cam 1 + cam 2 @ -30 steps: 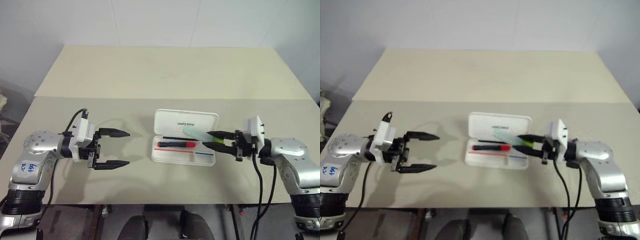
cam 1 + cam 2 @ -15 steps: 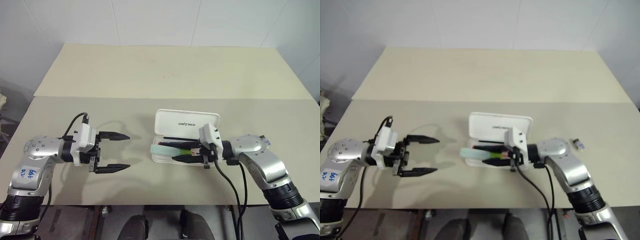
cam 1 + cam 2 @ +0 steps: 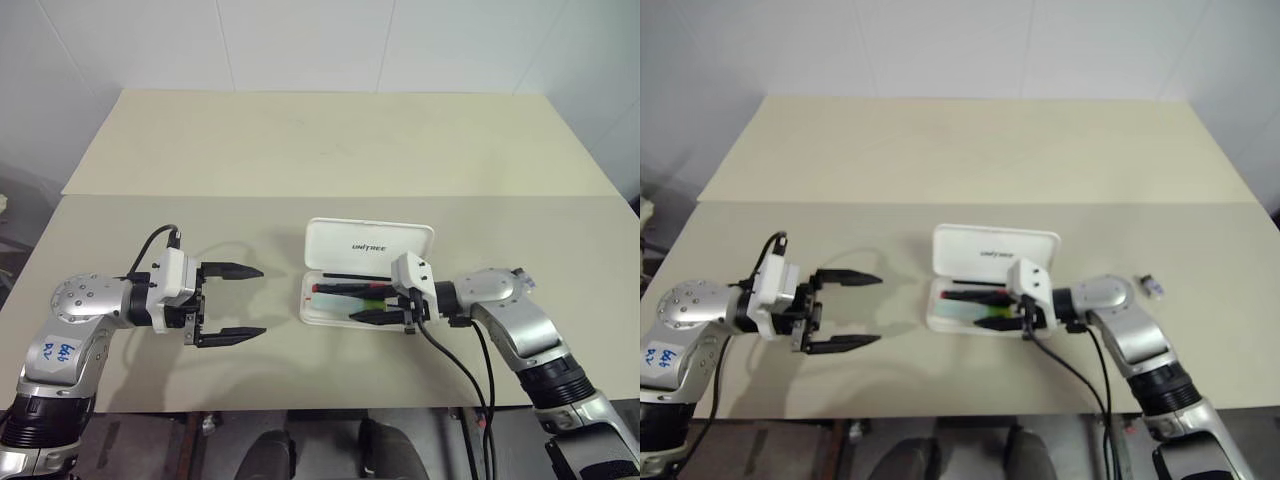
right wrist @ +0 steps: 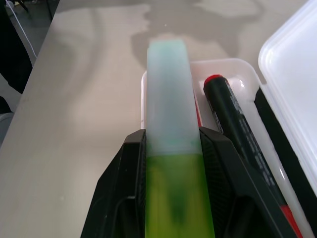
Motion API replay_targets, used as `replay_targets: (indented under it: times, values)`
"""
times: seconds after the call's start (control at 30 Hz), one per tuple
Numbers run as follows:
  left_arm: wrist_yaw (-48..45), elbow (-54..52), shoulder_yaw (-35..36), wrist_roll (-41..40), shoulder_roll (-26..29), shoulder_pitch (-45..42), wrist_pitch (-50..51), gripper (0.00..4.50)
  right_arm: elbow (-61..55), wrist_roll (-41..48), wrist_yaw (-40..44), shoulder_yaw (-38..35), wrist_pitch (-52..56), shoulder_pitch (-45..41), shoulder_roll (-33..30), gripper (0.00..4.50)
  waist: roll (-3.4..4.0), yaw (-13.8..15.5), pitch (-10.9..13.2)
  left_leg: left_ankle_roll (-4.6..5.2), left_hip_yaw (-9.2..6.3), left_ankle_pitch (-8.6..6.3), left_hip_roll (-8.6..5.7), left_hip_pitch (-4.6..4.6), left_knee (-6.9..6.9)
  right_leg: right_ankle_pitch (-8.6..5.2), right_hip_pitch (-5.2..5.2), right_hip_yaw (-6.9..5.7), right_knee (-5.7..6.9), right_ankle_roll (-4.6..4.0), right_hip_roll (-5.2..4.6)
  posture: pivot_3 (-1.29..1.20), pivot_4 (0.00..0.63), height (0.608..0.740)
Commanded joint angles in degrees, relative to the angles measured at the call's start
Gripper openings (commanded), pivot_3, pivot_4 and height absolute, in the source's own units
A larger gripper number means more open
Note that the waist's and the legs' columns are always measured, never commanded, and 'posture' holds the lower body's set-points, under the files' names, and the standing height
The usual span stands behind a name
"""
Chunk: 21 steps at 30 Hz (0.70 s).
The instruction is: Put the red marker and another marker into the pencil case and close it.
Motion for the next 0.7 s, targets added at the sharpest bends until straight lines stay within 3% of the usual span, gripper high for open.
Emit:
replay_targets:
  times: [0.03, 0.23, 0.5, 0.7]
  values:
    - [0.1, -0.9, 0.1, -0.9, 0.2, -1.1, 0.0, 4.5, -1.7, 1.8, 0.5, -0.2, 1.8, -1.4, 1.0, 2.2, 0.0, -0.2, 0.0, 0.0, 0.0, 0.0, 0.0, 0.0, 0.0, 0.0, 0.0, -0.01, 0.02, 0.0, 0.0, 0.0, 0.15, 0.74]
    - [-0.2, 0.2, 0.1, -0.7, 0.2, -1.8, -0.3, 4.5, -2.3, 1.5, 1.0, -0.1, 1.3, -1.4, 1.0, 4.46, -0.02, -0.5, 0.0, -0.02, -0.01, -0.01, 0.0, 0.0, 0.0, 0.0, -0.12, 0.0, 0.15, 0.0, -0.02, 0.0, 0.15, 0.74]
    - [-0.4, 1.3, -0.6, -0.5, -0.2, -2.5, -0.7, 4.5, -8.0, 9.3, 0.4, -7.3, 5.5, -0.4, -0.6, 4.49, -0.04, -0.4, 0.0, -0.02, -0.01, -0.01, 0.01, -0.07, 0.02, 0.02, -0.35, 0.01, 0.37, -0.05, -0.05, 0.0, 0.15, 0.74]
    - [0.2, 1.0, -1.5, -0.8, -1.6, -3.3, -0.6, 4.5, -17.0, 19.5, -3.9, -18.0, 13.1, 5.9, -3.6, 4.49, -0.06, 0.0, 0.0, -0.03, -0.02, -0.05, 0.02, -0.12, 0.02, 0.03, -0.37, -0.03, 0.38, -0.06, -0.08, 0.0, 0.15, 0.74]
